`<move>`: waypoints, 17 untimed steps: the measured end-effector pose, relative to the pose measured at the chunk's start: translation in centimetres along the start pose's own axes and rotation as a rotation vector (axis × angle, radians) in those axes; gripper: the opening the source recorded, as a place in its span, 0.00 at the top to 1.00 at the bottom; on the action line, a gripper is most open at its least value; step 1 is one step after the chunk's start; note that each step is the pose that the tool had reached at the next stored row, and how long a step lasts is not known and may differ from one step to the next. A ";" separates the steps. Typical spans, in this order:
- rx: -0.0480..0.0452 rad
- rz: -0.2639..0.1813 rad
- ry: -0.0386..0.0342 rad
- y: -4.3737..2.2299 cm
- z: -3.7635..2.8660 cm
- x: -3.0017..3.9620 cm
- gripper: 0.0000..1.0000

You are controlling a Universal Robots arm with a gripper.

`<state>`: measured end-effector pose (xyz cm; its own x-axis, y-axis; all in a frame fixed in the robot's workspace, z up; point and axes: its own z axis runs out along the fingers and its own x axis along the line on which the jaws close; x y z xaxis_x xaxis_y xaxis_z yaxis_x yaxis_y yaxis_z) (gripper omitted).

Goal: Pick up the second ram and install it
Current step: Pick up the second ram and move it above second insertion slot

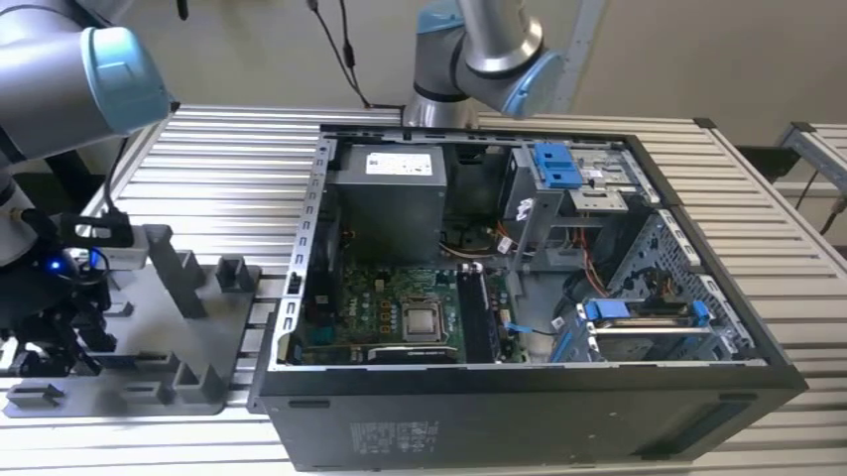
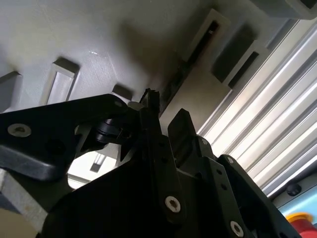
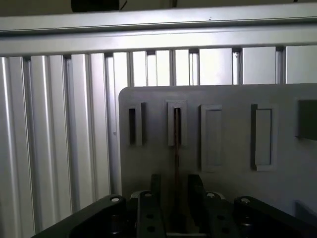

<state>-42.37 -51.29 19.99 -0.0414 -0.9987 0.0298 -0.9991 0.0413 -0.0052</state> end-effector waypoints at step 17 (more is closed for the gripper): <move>0.0084 -0.015 -0.0171 0.17 0.51 -0.01 0.64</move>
<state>-42.54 -51.29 19.48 -0.0264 -0.9996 0.0127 -0.9996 0.0262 -0.0132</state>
